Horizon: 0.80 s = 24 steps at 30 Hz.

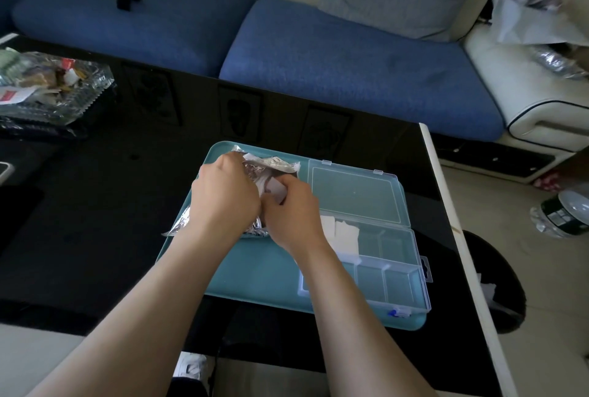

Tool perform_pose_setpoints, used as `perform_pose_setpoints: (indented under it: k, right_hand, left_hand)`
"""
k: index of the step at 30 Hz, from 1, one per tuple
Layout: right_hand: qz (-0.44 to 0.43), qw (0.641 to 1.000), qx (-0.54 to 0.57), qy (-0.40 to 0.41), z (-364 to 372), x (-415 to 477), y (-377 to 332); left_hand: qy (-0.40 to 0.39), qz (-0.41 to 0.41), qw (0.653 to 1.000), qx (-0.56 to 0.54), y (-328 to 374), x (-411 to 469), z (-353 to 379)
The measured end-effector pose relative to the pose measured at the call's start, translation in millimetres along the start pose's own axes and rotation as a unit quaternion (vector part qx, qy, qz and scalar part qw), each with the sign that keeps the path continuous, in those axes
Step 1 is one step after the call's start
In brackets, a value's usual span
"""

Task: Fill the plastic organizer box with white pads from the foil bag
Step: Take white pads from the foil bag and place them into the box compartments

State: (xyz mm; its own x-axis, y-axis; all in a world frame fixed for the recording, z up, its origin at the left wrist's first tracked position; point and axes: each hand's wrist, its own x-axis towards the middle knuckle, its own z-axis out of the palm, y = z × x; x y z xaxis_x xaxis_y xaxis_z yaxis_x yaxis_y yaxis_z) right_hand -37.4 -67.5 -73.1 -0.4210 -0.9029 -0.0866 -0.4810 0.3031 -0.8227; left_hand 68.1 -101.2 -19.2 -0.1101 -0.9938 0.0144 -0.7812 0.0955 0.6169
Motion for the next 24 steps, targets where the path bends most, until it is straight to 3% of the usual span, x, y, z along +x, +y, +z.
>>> perform_pose_setpoints:
  k: [5,11,16,22,24]
  right_hand:
    - [0.009,0.999,0.046,-0.018,-8,-4,-10]
    - [-0.01,0.999,0.03,0.045,-1,-5,-9]
    - [0.025,0.994,0.02,0.103,-9,-2,-12]
    - [0.006,0.998,0.055,-0.022,-13,-3,-10]
    - [-0.017,0.999,0.047,-0.023,-10,-4,-8]
  left_hand:
    - [0.001,-0.01,1.0,-0.022,2,-1,-1]
    - [0.006,-0.016,0.999,-0.029,4,-1,5]
    - [0.014,-0.018,0.998,-0.065,4,1,7]
    - [0.005,-0.04,0.996,-0.083,7,0,7]
    - [0.004,-0.05,0.995,-0.083,11,-2,6]
